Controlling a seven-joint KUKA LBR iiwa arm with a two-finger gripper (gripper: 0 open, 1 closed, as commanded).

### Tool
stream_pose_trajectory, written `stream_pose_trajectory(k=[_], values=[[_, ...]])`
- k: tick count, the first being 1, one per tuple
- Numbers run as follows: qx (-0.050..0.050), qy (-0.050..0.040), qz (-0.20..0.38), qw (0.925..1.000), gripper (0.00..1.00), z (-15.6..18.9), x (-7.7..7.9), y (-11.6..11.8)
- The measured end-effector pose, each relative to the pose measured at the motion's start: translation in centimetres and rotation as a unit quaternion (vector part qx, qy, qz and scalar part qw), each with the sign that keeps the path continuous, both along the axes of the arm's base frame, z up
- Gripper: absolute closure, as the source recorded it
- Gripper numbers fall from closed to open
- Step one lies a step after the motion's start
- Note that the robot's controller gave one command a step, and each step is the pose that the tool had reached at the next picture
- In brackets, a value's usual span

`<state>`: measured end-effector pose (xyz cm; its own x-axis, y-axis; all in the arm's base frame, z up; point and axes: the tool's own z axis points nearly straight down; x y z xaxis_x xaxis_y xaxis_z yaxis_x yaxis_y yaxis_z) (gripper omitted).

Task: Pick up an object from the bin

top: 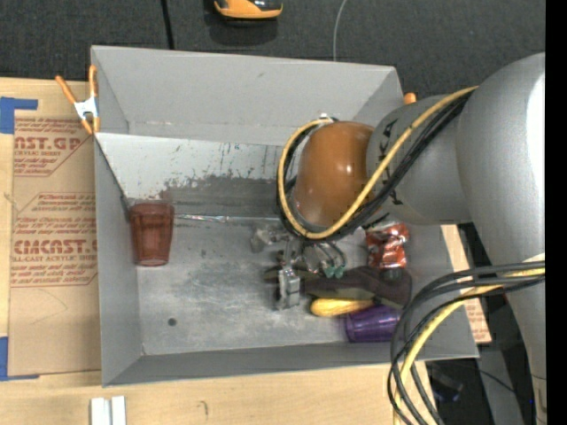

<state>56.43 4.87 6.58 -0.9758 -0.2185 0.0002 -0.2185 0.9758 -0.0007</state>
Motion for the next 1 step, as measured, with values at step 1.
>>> stream_pose_trajectory(k=[1], values=[[0.001, -0.0003, 0.088, 0.9961, 1.00, 0.46, -3.19, -5.47]])
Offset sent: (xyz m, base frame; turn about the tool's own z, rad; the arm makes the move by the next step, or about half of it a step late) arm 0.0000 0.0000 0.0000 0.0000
